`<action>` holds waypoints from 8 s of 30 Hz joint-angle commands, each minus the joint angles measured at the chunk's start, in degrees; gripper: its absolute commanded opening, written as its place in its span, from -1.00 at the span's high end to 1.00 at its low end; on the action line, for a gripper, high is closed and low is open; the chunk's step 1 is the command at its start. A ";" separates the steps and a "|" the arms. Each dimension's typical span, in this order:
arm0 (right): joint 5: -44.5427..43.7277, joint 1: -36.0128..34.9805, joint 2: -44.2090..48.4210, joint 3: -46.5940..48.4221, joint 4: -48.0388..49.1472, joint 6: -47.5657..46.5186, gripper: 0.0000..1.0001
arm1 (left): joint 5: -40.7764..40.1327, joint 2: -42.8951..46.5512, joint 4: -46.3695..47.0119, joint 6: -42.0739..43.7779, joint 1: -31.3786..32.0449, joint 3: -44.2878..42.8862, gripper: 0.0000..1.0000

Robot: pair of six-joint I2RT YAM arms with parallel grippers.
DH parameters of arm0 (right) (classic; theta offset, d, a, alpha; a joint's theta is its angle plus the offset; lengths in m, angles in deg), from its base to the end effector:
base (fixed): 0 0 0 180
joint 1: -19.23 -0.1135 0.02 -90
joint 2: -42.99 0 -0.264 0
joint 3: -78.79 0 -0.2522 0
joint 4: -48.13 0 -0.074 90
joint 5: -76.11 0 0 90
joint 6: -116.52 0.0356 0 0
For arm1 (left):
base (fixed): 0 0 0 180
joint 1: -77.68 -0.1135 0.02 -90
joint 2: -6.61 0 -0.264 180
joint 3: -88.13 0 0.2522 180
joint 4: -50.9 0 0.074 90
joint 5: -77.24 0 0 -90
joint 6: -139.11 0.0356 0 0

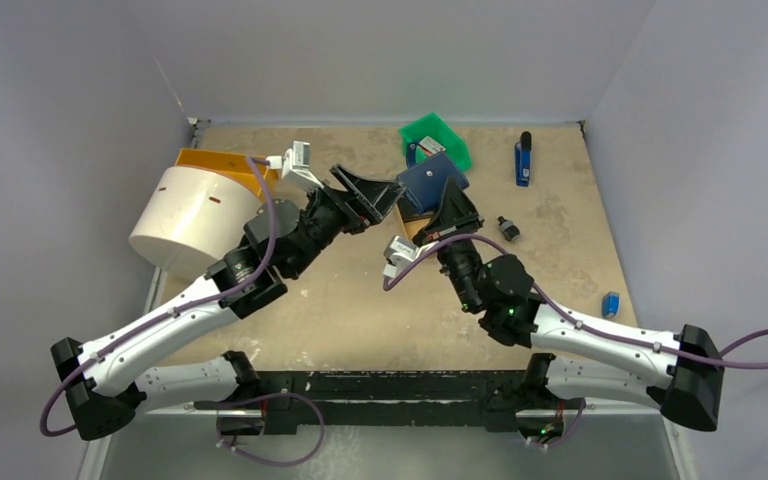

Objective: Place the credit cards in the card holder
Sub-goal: Close the card holder at the center of the board.

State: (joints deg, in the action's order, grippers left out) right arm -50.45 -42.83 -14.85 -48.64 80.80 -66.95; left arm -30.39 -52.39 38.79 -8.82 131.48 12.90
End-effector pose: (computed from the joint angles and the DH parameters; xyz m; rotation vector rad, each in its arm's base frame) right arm 0.1226 0.1859 0.3610 -0.9340 0.8048 -0.8268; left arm 0.1468 -0.1823 0.4180 -0.3309 1.6226 -1.3108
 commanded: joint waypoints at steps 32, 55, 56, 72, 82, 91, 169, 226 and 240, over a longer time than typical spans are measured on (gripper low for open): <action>-0.75 -3.04 -1.97 0.89 9.38 -4.26 1.00 | 1.05 -2.79 7.49 -3.77 0.93 0.49 -0.06; -1.53 -4.34 -2.97 1.19 10.54 -4.68 1.00 | 4.23 -3.60 8.34 -2.67 0.91 1.09 0.81; -1.69 -4.45 -3.02 1.33 10.63 -4.77 1.00 | 4.22 -3.62 8.02 -2.44 0.93 1.03 1.00; 15.41 -3.23 0.37 31.69 -60.44 68.00 -0.98 | -18.32 8.56 -12.56 16.45 -1.67 -4.16 1.00; 76.59 27.40 3.56 30.78 -56.88 98.08 -0.98 | 20.70 14.47 -35.12 45.22 -1.64 -8.79 1.00; 90.10 27.56 7.82 25.51 -59.40 102.48 -0.94 | 42.24 14.30 -34.98 55.28 -1.68 -6.07 1.00; 62.60 27.34 3.94 13.12 10.23 145.48 1.00 | -1.51 19.24 15.80 5.85 -1.65 10.52 -0.58; 59.24 27.34 -1.39 3.12 26.50 168.55 1.00 | 23.12 -0.59 39.09 4.01 -1.64 5.88 0.98; 46.89 27.39 16.41 14.51 -47.49 136.48 -0.98 | -3.96 12.39 4.76 14.50 -1.68 5.41 1.00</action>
State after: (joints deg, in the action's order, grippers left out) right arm 10.36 -15.38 -5.37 -40.10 65.15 82.27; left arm -20.22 -45.07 56.26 0.43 129.86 21.05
